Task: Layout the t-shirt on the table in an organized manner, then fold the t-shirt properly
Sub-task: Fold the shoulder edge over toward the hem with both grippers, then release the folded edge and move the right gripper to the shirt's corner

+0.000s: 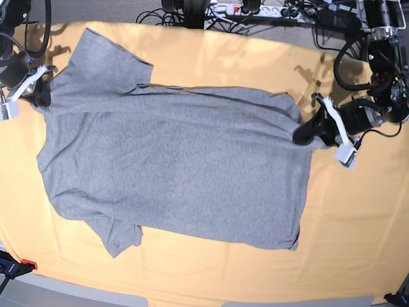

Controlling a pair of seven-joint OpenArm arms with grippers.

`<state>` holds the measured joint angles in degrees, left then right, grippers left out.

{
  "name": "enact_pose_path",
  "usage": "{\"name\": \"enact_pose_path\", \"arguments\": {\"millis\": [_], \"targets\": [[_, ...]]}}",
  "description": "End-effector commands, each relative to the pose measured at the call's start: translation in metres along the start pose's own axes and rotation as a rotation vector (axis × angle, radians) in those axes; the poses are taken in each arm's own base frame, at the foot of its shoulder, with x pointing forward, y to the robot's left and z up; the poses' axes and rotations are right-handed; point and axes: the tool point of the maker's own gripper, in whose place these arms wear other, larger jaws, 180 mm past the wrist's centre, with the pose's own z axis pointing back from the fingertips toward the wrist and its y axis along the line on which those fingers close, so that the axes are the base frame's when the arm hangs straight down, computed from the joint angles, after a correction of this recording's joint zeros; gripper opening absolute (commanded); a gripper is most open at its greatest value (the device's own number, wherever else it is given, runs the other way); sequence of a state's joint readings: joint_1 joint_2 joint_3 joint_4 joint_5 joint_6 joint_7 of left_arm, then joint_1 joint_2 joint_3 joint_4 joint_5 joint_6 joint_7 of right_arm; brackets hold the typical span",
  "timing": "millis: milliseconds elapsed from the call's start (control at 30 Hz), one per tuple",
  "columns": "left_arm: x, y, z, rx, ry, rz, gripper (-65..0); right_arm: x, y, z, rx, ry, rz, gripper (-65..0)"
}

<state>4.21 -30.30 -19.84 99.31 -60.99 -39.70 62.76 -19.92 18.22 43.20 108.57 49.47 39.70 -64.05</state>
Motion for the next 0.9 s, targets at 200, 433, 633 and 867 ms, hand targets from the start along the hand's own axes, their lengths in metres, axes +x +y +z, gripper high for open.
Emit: {"name": "enact_pose_path", "arguments": {"millis": [200, 433, 633, 867], "targets": [[0.022, 0.006, 0.005, 0.022, -0.063, -0.048, -65.0, 0.02, -0.002, 0.003, -0.001, -0.065, 0.027, -65.0], [0.024, 0.011, 0.006, 0.055, -0.073, -0.067, -65.0, 0.023, -0.008, 0.002, -0.034, -0.069, 0.044, -65.0], [0.024, 0.011, 0.007, 0.053, -0.073, -0.067, -65.0, 0.024, -0.008, 0.003, -0.032, -0.071, 0.045, -64.6], [0.039, 0.025, 0.02, 0.092, -0.057, -0.124, -15.1, 0.039, -0.024, 0.015, -0.051, -0.073, 0.095, -26.0]]}}
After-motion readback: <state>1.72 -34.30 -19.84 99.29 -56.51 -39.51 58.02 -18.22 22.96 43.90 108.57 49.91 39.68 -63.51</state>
